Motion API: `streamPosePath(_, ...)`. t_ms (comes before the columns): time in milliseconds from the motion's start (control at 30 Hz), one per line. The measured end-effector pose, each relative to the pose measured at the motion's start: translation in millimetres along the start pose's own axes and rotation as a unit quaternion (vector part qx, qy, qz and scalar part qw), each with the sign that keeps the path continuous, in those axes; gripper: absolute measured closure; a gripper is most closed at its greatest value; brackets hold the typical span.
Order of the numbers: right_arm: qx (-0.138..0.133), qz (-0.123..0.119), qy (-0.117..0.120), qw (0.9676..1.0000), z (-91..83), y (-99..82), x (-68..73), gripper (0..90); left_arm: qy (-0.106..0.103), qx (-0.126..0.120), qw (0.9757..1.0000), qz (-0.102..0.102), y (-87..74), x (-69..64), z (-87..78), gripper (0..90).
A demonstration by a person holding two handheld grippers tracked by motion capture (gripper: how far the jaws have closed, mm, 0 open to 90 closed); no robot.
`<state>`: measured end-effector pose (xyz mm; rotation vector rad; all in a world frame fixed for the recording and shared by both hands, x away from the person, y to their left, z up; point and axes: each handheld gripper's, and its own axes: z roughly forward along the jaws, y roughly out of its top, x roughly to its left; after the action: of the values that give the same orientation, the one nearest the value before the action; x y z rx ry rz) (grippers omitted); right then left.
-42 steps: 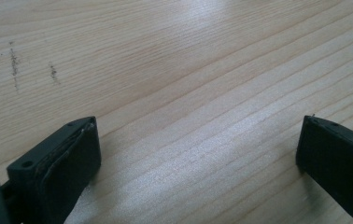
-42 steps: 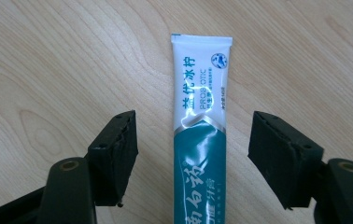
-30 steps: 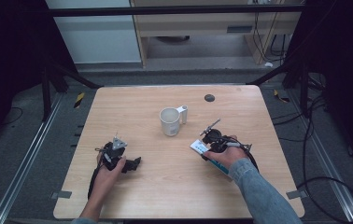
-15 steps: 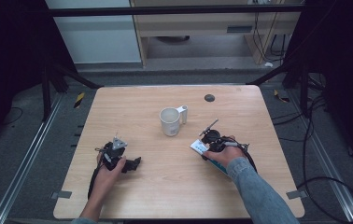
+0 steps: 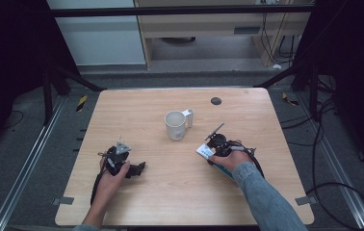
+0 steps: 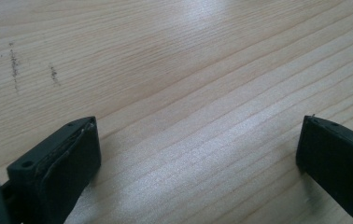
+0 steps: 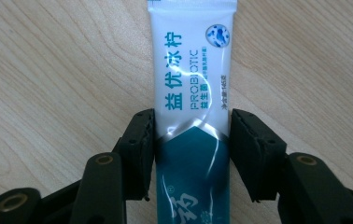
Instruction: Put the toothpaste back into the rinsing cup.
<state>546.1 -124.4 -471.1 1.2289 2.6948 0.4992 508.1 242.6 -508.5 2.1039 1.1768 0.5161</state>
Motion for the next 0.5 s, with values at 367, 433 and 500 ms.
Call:
streamPosePath(367, 0.0, -0.01, -0.008, 0.9999, 0.0, 0.3, 1.8, 55.7, 0.0, 0.0, 1.0, 0.0, 0.1, 0.1, 0.1, 0.0)
streamPosePath(433, 0.002, -0.01, -0.011, 0.9999, -0.2, 0.5, 2.2, 56.3, 0.0, 0.0, 1.0, 0.0, 0.1, 0.1, 0.1, 0.0)
streamPosePath(500, 0.003, -0.011, -0.011, 0.9999, -0.2, 0.8, 3.2, 57.1, 0.0, 0.0, 1.0, 0.0, 0.1, 0.1, 0.1, 0.0)
